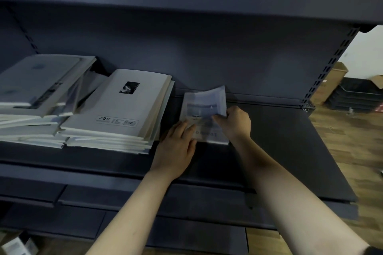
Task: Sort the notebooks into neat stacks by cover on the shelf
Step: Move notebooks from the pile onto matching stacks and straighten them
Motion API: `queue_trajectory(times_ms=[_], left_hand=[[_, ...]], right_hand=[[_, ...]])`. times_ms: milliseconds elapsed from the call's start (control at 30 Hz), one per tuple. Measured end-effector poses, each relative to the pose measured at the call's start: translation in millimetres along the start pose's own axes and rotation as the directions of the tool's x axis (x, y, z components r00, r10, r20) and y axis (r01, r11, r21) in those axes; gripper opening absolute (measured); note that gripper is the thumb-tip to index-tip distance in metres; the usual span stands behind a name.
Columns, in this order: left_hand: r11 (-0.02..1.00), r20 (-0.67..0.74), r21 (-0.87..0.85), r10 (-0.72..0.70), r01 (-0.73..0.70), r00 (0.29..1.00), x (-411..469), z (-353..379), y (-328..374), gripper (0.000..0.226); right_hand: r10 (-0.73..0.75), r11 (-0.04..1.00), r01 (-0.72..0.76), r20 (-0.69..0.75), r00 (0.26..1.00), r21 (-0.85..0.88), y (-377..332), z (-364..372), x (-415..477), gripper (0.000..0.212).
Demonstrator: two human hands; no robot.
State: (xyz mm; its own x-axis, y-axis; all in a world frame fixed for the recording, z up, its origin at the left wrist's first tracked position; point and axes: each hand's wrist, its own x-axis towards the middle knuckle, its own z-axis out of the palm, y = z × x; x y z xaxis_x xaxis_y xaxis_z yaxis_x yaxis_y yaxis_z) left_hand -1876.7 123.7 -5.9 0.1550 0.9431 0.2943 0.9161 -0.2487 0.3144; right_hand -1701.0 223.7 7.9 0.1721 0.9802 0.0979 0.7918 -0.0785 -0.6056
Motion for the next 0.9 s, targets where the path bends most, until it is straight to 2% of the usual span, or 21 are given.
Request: queue_trajectory(times_ms=[300, 433, 600, 667, 767, 900], left_hand=[[1.0, 0.025, 0.012, -0.004, 0.004, 1.0, -5, -2, 1, 0.044], [1.0, 0.015, 0.005, -0.024, 0.024, 1.0, -13, -7, -6, 0.045], [1.0, 0.072, -0.009, 0.02, -0.019, 0.997, -14, -8, -4, 0.047], [0.999, 0.103, -0.018, 0.041, -0.04, 0.994, -20, -9, -2, 0.047], [0.997, 0.127, -0.003, 0.075, -0.075, 0.989, -32, -22, -8, 0.046], [0.992, 0.129, -0.03, 0.124, -0.121, 0.984, -51, -49, -17, 0.046]], right_hand=[[0.038, 0.996, -0.041, -0.045, 0.998, -0.078, -4, 0, -1, 0.046], [-0.032, 0.992, 0.03, -0.014, 0.999, -0.122, -16, 4, -6, 0.037], [-0.019, 0.991, 0.02, 0.012, 1.0, -0.134, -7, 0, -9, 0.035], [-0.035, 0.997, 0.033, -0.029, 0.999, -0.065, -7, -1, -14, 0.03], [-0.103, 0.978, 0.114, -0.071, 0.992, 0.174, -27, 0, -32, 0.018], [-0.231, 0.893, 0.178, 0.08, 0.97, 0.413, -69, 9, -61, 0.019]])
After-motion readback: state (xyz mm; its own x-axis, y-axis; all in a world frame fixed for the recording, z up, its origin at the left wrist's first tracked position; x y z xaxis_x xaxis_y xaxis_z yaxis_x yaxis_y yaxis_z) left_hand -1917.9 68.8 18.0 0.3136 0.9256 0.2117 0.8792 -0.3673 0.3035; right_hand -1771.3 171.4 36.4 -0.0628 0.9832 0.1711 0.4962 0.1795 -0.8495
